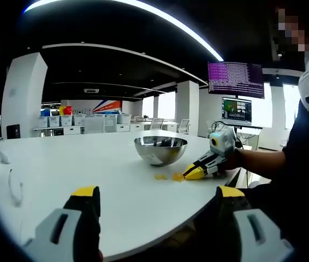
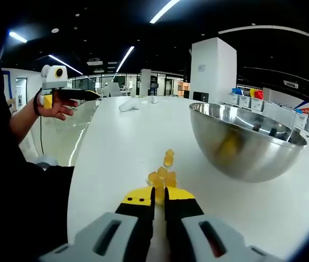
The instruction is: Pick up the QQ candy scattered on the table and place it into the stainless steel bowl on the table
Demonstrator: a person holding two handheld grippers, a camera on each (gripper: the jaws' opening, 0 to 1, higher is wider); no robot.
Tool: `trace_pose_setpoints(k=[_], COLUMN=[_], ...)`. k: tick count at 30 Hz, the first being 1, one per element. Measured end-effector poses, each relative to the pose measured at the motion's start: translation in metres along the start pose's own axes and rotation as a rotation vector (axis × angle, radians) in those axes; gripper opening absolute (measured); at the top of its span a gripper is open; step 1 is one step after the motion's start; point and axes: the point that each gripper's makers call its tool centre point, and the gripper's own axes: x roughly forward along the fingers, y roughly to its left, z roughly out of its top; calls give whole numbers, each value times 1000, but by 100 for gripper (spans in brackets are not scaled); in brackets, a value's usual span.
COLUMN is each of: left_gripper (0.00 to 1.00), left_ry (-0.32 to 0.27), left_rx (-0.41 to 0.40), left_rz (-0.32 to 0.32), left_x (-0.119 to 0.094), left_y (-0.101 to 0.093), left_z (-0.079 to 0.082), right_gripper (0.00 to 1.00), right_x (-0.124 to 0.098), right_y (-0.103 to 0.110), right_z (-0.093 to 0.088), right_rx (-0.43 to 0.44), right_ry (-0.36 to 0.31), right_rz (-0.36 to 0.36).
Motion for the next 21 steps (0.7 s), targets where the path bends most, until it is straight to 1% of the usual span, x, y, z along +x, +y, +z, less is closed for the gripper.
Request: trace_pose_setpoints(k=[2,6,10,13,17,21], left_gripper=[87,87,87,87,86,85], left_ry=[2,0,5,8,18,23], left_rx=[2,4,12,13,18,22], left_rz=[-3,-10,-25,-33,-44,-59], left_x=[2,6,13,17,24,30], left_y=[-1,-4,-10,-14,-20,-26], left_z=[0,2,3,4,2,3], right_gripper=[8,8,8,8,8,8], right_x=[-6,-30,-61,-93,-130,-159], right_y=[-1,-2,-3,-8,-14,-23], right_z=[4,20,35,44,47,42], right_rx=[1,-11,-23,-23,-29,-46], right_ry=[-12,-53,-96,-127,-140,-135], right_rz=[-5,-19,-32,-51,-78,-106])
